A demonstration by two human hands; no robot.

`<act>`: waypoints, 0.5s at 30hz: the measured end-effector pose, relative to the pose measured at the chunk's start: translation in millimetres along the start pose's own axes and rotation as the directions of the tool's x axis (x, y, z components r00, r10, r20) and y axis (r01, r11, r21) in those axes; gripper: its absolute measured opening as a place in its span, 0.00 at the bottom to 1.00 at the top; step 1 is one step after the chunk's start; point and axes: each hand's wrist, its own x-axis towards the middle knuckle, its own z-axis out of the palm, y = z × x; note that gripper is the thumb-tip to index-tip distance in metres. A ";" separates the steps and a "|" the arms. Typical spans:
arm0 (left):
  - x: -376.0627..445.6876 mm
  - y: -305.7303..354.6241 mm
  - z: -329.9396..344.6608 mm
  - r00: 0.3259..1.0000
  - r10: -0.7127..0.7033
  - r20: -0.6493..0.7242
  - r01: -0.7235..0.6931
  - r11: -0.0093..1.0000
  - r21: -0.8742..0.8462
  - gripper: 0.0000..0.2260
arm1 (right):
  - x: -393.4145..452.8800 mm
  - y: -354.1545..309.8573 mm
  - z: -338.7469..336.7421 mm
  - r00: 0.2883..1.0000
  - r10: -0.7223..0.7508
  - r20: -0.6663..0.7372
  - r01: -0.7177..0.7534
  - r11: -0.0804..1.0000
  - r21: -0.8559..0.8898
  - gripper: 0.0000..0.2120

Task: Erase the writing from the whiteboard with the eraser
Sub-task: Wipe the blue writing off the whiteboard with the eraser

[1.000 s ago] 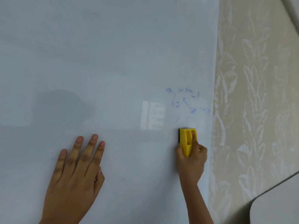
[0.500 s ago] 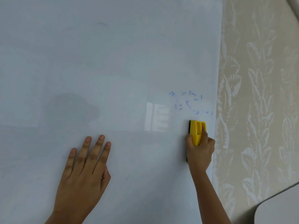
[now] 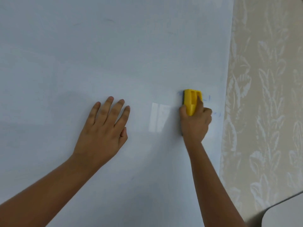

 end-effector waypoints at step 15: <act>-0.1 -2.3 2.3 0.999 -0.007 -0.042 0.005 0.998 -0.056 0.19 | 22.6 -27.1 8.4 0.994 -0.104 0.012 0.104 0.994 0.019 0.32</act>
